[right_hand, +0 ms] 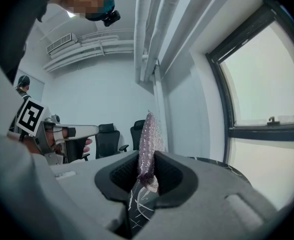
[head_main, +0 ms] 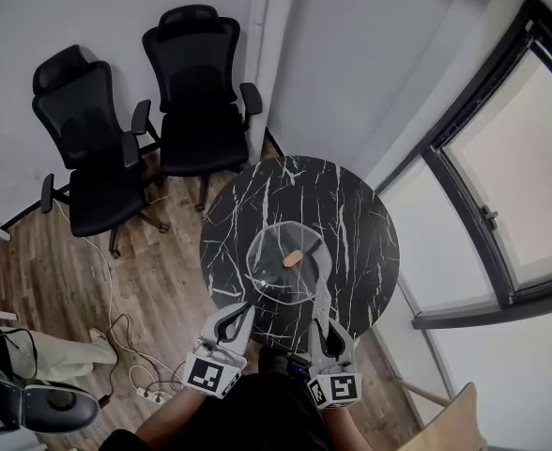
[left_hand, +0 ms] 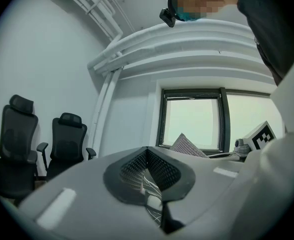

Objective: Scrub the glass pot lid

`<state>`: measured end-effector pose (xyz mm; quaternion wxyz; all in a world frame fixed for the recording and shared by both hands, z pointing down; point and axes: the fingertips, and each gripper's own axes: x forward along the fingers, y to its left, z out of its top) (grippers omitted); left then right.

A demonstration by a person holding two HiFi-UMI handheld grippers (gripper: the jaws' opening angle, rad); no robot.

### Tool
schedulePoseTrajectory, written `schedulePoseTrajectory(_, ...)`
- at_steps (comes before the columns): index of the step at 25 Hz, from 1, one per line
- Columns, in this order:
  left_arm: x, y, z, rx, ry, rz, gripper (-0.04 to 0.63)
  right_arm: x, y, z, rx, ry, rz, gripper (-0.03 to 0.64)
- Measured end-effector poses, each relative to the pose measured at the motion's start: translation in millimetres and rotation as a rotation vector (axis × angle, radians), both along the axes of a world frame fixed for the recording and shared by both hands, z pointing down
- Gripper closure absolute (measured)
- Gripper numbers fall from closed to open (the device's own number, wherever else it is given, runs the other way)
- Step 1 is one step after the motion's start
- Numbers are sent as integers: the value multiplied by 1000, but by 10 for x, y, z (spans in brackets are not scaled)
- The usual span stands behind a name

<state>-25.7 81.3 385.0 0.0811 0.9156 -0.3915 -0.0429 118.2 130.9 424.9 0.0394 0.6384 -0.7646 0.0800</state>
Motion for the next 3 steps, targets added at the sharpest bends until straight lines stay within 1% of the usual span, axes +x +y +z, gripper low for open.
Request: schedulePoseTrajectory(3, 14, -5, 5, -2, -1, 2, 594, 12, -6, -6, 2, -2, 0, 543)
